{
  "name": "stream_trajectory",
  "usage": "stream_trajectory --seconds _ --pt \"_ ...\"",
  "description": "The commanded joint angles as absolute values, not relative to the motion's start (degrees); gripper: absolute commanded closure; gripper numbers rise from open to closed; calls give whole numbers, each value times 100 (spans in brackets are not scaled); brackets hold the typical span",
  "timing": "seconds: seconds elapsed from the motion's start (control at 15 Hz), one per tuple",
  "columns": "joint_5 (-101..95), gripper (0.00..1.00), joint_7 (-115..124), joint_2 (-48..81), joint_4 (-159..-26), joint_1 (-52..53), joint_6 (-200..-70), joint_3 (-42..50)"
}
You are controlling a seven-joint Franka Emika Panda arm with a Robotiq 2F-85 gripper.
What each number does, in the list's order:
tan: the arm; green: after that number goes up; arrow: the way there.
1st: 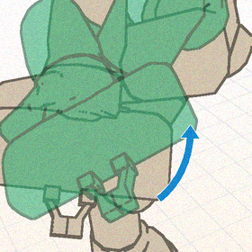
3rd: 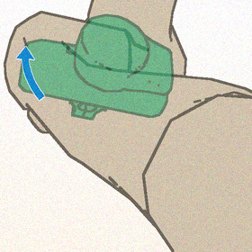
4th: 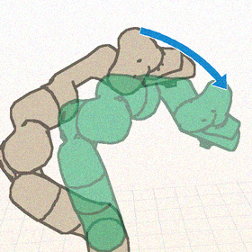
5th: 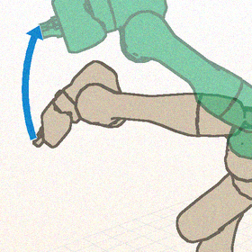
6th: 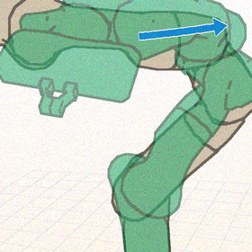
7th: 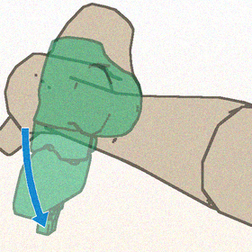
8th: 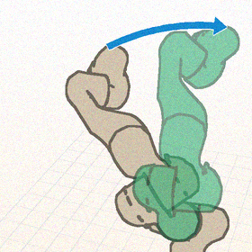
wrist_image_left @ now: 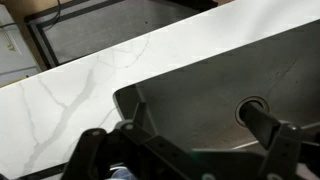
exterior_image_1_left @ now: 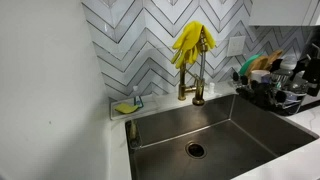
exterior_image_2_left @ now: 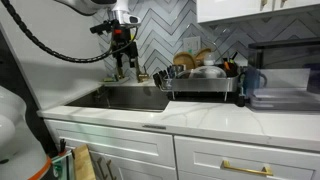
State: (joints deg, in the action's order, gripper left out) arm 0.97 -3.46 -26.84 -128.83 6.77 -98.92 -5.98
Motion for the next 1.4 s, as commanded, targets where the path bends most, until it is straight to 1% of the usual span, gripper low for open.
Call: stream_trajectory --seconds 0.0,0.27,0.53,0.73,0.8,0.87,1.2,1.33 --pt "93 0 -339 -2678 -12866 690 -9875 -589" --pt "709 0 -611 -2690 -12636 904 -10032 -528" --pt "1638 0 -520 -2603 -12000 1112 -10192 -597" --pt "2108 0 -203 -2478 -11565 1142 -10584 -706" --pt "2177 0 -224 -2471 -11502 1149 -10907 -748" --pt "1967 0 -337 -2594 -11671 1106 -10592 -706" --pt "2079 0 -295 -2489 -11502 1127 -10858 -746" --pt "2560 0 255 -2368 -11451 1116 -10853 -688"
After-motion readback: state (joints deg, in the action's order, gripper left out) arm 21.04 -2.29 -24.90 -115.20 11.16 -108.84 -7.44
